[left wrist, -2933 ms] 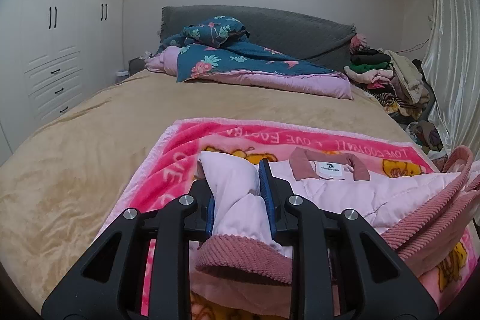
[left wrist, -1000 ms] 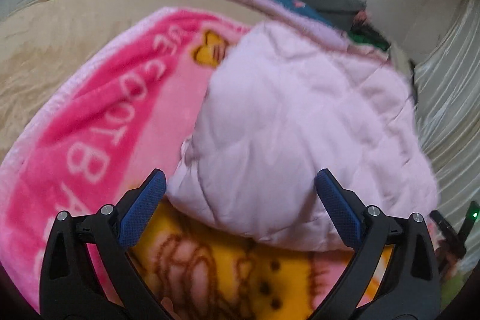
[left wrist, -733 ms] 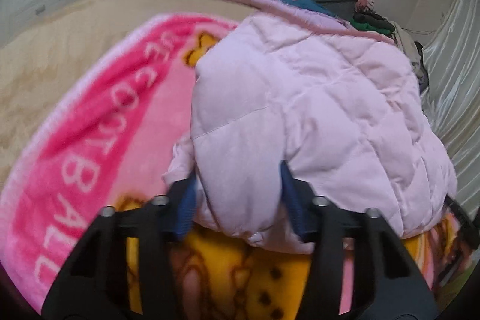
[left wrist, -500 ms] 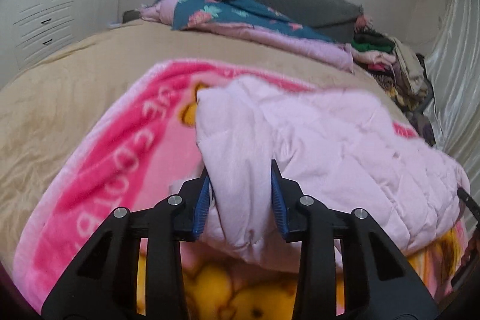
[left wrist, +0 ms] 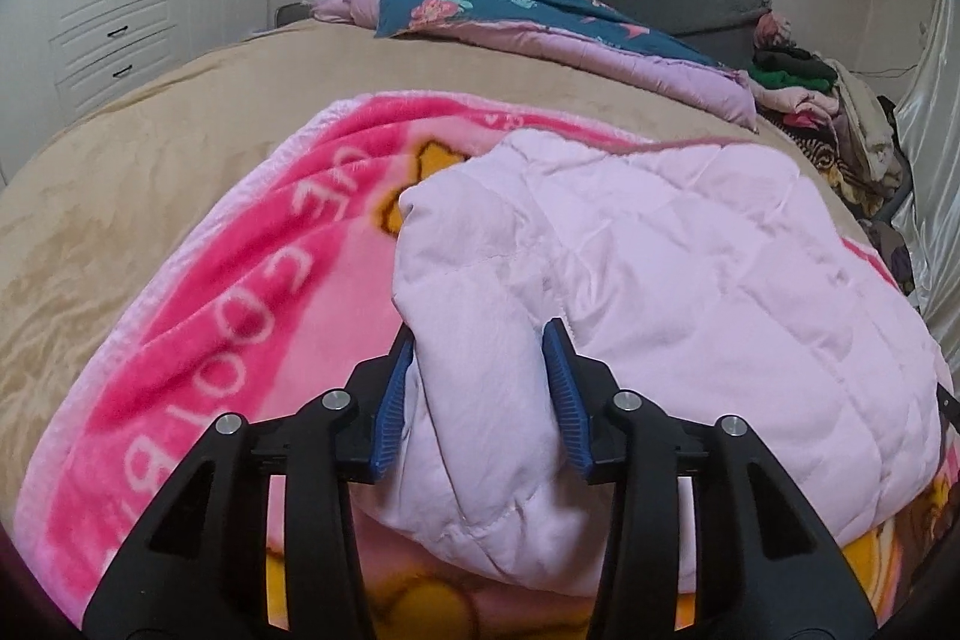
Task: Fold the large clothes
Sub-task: 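Grasp the side edge of the folded jacket with the left tool, then fold the held side over the bundle and press it with the left tool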
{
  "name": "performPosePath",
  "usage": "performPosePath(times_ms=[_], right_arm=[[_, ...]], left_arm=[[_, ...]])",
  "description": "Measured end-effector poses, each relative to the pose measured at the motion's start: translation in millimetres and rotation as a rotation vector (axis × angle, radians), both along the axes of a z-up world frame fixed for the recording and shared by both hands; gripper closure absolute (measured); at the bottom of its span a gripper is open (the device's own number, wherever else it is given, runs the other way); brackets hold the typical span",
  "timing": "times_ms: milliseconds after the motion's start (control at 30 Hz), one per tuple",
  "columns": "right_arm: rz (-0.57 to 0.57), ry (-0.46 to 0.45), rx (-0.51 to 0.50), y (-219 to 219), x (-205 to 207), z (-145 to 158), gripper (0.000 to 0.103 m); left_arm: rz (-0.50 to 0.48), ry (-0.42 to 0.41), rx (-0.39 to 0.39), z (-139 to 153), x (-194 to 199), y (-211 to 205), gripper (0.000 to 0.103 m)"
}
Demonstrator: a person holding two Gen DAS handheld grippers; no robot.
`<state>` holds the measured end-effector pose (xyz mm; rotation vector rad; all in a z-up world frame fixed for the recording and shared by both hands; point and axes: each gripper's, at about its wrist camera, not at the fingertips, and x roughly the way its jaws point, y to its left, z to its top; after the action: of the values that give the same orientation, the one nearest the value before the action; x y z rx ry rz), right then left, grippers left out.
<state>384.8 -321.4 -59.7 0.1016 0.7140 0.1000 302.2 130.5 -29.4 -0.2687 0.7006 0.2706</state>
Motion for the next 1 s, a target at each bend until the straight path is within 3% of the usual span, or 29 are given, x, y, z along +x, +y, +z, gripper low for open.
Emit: performPosePath(times_ms=[133, 233, 333, 400, 500, 800, 1000], right_arm=[[-0.007, 0.016, -0.019, 1.6, 1.7, -3.8, 0.079], [-0.021, 0.038, 0.007, -2.7, -1.9, 0.1, 0.069], [-0.016, 0.032, 0.026, -6.7, -7.9, 5.8, 0.048], [-0.026, 0.011, 0.058, -11.3, -17.3, 11.7, 0.026], [-0.028, -0.033, 0.052, -11.2, -33.2, 22.0, 0.018], [-0.022, -0.082, 0.111, -18.1, -72.0, 37.9, 0.007], [-0.026, -0.080, 0.133, -17.8, -90.8, 39.7, 0.005]], left_arm=[[-0.001, 0.003, -0.003, -0.8, 0.2, 0.2, 0.067], [-0.002, 0.006, -0.009, -0.6, -0.9, 0.1, 0.066], [-0.002, 0.006, -0.016, -0.5, -4.3, 0.1, 0.065], [-0.002, 0.005, -0.021, 0.5, -6.7, 0.8, 0.065], [-0.002, 0.002, -0.021, 3.8, -11.1, 1.5, 0.063], [-0.008, -0.026, -0.024, 20.5, -27.2, -0.8, 0.055], [-0.014, -0.050, -0.020, 31.9, -41.0, -2.1, 0.039]])
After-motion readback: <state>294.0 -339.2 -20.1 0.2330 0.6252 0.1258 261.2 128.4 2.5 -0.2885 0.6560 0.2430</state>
